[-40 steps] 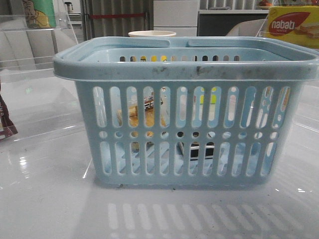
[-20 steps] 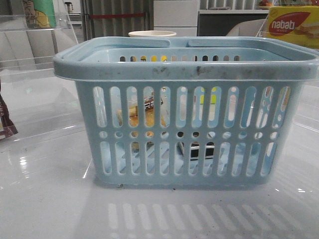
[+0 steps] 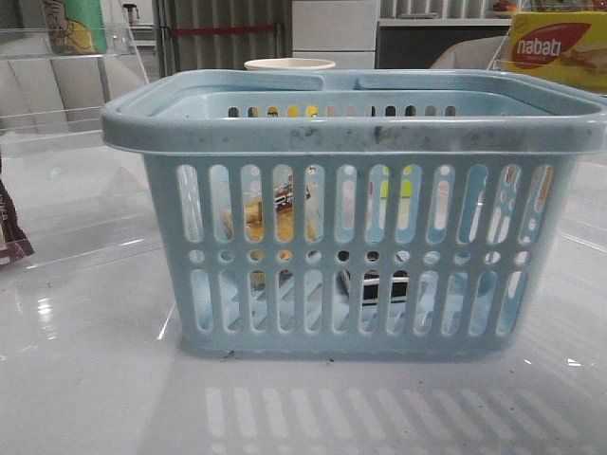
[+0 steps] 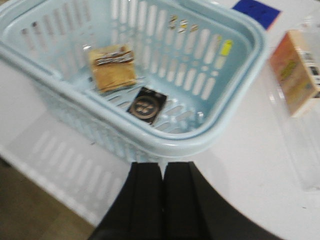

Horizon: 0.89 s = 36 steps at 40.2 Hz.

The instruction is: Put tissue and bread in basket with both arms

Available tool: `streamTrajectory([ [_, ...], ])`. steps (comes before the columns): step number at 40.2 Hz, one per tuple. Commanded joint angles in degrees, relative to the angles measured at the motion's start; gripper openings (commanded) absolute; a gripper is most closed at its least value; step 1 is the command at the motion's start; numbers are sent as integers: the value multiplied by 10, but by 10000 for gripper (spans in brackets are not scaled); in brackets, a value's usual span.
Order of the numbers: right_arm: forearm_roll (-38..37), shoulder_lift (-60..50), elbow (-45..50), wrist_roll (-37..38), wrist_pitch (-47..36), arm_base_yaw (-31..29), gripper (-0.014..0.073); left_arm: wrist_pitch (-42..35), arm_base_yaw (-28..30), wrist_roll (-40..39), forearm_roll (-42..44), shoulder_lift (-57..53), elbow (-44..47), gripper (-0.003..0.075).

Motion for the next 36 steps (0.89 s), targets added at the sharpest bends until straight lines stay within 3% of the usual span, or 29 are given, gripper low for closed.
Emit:
streamTrajectory([
  [1,-1,-46,39,-6,-119,-69,27,-46,-4,-5,-6,-10,3,92],
  [10,-1,-207,231,-6,-299,-185,27,-46,-4,-5,-6,-10,3,92],
  [17,-1,-315,359,-6,-389,-221,27,-46,-4,-5,-6,-10,3,92],
  [26,-1,-362,440,-6,-448,-218,27,-46,-4,-5,-6,-10,3,92],
  [36,-1,-361,441,-6,-442,-216,27,-46,-4,-5,-6,-10,3,92],
])
